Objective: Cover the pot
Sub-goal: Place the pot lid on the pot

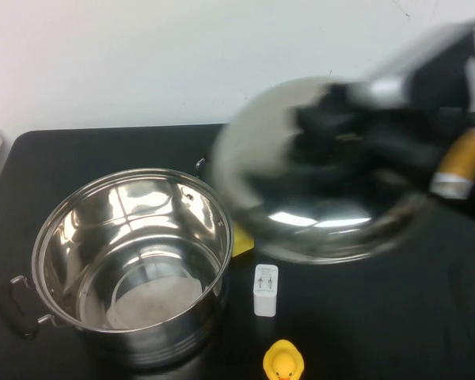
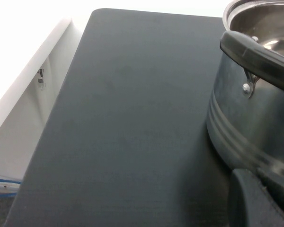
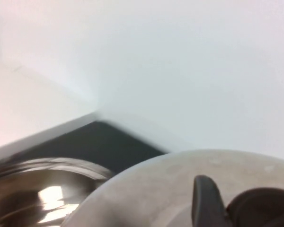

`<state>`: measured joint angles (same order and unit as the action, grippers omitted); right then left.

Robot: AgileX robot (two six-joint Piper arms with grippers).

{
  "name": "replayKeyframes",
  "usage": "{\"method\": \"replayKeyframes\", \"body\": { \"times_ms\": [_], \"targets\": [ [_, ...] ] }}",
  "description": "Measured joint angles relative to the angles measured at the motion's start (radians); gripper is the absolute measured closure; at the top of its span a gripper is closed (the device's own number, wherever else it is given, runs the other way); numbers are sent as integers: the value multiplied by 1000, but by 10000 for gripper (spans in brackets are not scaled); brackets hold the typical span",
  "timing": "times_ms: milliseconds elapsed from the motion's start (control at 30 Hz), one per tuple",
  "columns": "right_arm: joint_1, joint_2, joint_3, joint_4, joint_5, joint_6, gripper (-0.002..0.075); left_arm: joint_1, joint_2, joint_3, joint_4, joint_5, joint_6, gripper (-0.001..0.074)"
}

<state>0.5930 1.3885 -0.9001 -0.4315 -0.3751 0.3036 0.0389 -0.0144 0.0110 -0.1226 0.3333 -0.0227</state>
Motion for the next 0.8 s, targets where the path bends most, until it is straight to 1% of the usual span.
{"method": "replayKeyframes", "body": {
  "times_ms": [133,333,433,533,633,800],
  "targets": [
    [136,151,-169,78,115,-81,390,0,0,0,0,0,0,737],
    [270,351,-380,236,198,-215,390,0,0,0,0,0,0,738],
    [315,418,-463,303,203,-281,390,0,0,0,0,0,0,738],
    [345,477,-529,337,203,-304,390,0,0,0,0,0,0,737],
    [362,525,-570,350,203,-311,390,0,0,0,0,0,0,737],
    [364,581,-597,361,204,-311,390,0,0,0,0,0,0,737]
  ]
}}
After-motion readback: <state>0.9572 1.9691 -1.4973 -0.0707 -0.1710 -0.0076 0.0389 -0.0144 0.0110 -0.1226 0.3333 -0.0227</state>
